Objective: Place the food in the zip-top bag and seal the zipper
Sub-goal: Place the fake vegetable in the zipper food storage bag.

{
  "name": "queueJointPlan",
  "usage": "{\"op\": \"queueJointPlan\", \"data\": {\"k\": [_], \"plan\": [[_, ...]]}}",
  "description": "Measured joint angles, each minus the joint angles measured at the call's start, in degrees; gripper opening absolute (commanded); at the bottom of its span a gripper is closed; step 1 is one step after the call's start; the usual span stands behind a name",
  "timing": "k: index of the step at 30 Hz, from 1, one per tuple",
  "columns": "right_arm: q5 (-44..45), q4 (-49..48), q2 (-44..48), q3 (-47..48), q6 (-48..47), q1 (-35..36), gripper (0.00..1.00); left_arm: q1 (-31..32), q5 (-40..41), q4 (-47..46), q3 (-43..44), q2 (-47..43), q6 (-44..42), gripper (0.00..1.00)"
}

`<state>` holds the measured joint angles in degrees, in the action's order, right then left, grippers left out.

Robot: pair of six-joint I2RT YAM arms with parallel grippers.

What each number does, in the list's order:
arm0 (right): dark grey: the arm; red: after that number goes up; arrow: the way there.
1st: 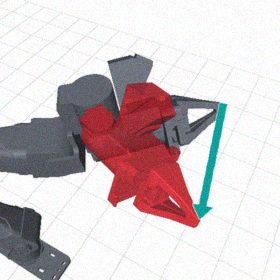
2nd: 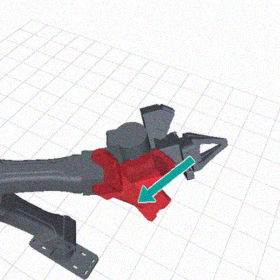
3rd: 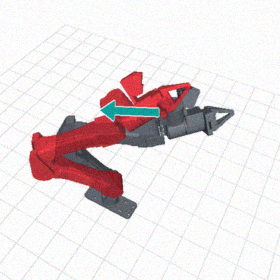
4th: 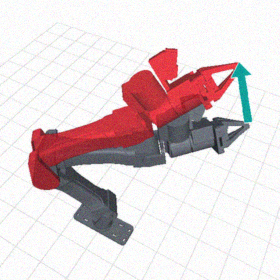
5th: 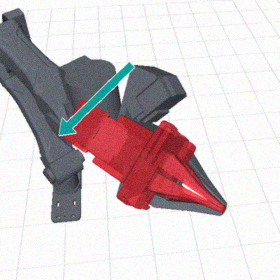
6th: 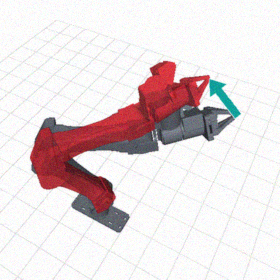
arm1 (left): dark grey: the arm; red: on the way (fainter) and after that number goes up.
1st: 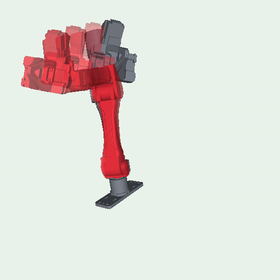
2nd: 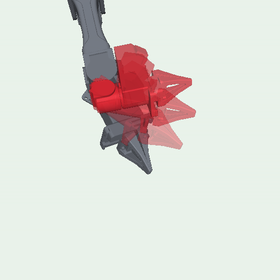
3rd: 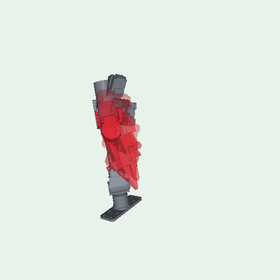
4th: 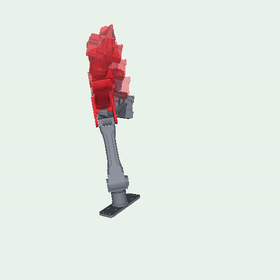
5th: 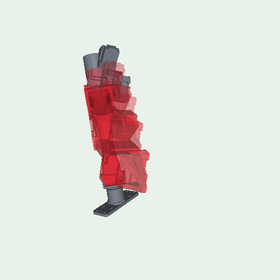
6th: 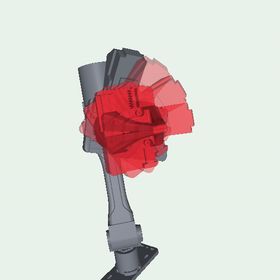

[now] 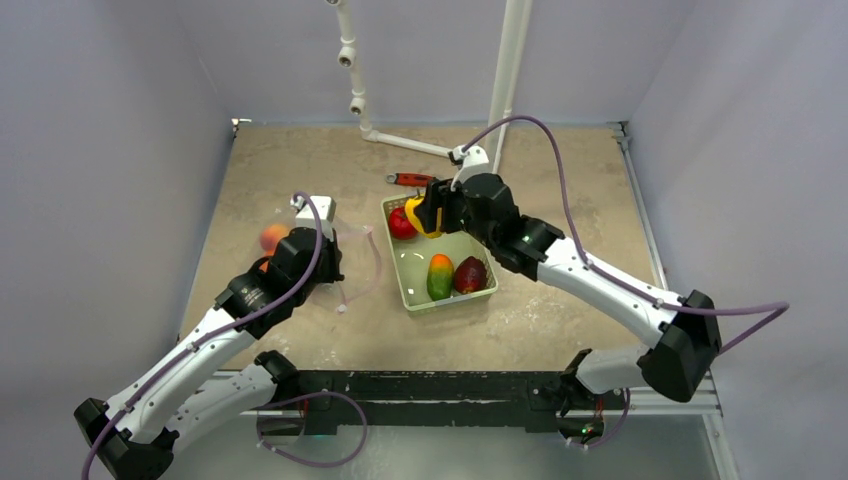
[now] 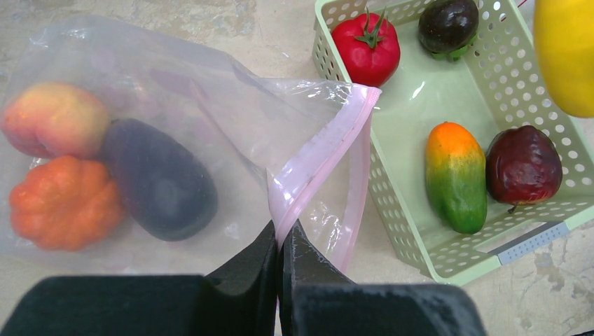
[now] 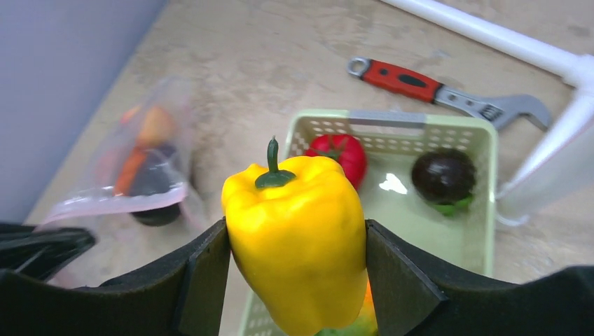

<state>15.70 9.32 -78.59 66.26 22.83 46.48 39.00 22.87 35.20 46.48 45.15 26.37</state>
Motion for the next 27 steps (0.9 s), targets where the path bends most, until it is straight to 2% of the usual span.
{"op": "queueJointPlan", "data": {"k": [7, 16, 27], "plan": [[-7.87, -3.15, 2.51, -1.44, 0.2, 2.97, 0.43, 0.0, 0.02, -0.02, 0.0, 0.0, 0.0, 0.0], [-10.95, -4.44, -1.11, -1.75, 0.83, 10.32, 0.43, 0.0, 0.02, 0.0, 0.0, 0.0, 0.0, 0.0], [-12.7, -8.31, -7.63, -1.68, 2.54, 12.33, 0.43, 0.0, 0.02, -0.02, 0.0, 0.02, 0.0, 0.0]]}}
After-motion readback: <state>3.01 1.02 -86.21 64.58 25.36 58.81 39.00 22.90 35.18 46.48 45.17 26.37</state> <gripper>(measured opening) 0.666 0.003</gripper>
